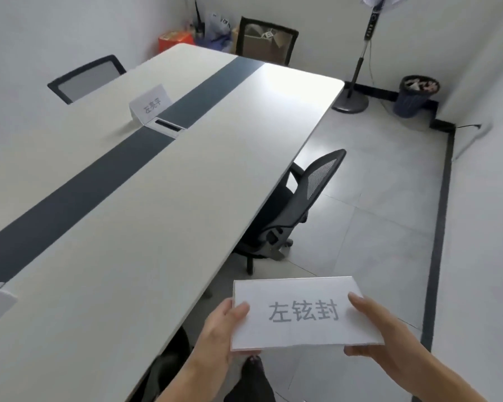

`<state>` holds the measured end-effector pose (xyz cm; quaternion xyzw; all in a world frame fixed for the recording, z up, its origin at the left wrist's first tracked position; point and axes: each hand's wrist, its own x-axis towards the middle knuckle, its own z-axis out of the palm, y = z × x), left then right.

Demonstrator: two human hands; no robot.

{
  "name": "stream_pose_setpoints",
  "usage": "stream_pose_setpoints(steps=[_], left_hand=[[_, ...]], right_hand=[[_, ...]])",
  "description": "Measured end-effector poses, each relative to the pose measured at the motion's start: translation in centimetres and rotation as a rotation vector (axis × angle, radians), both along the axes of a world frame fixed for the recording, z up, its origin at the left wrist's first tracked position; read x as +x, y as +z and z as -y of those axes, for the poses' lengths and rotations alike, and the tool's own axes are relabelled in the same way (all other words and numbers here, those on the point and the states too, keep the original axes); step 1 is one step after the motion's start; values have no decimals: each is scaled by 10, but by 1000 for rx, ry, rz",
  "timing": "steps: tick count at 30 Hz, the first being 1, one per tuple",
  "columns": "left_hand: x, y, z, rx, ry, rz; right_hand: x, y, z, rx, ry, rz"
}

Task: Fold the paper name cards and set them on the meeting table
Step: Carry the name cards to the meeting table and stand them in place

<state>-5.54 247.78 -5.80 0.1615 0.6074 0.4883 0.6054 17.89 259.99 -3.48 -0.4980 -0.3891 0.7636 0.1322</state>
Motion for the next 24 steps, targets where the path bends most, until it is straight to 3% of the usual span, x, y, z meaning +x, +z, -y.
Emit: stream_pose_setpoints(steps=[9,17,24], left_hand=[[-5,-27,-157,-26,-28,55],[-20,0,-322,35,-84,5],[-41,7,-422,-14,-77,-61]], right_hand=[[7,-22,-138,80,-52,87],[1,-1,-292,141,-96,69],[-21,-23,-432,70,61,48]])
